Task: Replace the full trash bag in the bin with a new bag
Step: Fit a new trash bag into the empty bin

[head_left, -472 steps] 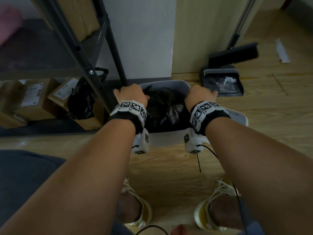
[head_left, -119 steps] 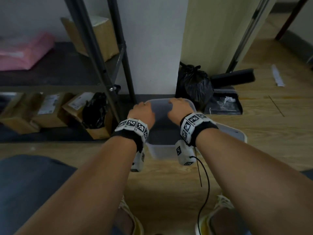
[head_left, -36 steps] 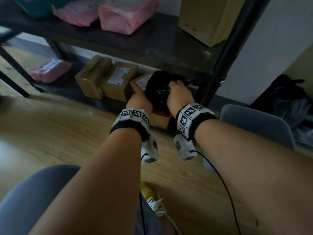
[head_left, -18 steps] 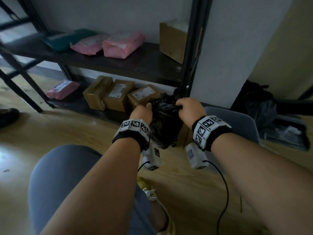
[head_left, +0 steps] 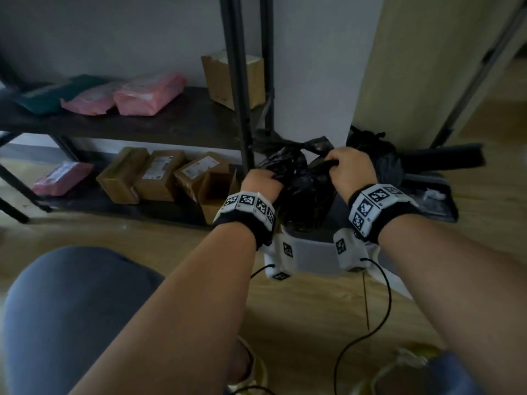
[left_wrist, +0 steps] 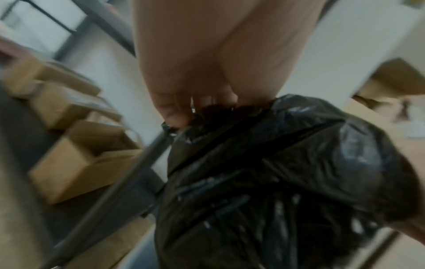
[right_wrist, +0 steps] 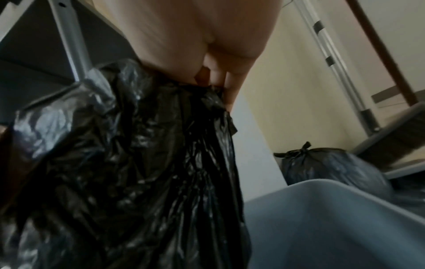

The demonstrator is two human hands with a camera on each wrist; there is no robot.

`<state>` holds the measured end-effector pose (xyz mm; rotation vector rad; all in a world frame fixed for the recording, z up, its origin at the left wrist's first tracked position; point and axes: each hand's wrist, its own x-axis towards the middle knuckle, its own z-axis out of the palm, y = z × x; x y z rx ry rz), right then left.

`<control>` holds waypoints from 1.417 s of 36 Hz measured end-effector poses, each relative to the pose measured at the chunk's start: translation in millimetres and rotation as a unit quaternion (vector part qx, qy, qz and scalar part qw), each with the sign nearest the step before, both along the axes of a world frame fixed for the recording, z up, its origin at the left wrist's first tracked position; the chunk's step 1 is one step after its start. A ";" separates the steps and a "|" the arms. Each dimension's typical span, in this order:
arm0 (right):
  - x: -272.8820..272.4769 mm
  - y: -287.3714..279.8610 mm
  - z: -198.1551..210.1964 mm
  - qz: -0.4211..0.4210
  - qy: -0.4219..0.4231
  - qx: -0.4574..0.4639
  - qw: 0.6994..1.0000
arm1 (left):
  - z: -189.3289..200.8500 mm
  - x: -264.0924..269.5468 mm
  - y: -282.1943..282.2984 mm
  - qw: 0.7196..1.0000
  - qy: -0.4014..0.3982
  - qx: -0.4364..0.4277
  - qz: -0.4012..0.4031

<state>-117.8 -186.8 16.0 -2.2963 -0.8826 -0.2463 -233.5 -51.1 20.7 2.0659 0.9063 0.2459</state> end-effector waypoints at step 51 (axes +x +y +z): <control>61.6 -33.5 -20.3 -0.104 0.127 -0.093 0.982 | 3.2 100.3 -13.8 0.980 -0.176 -0.015 0.093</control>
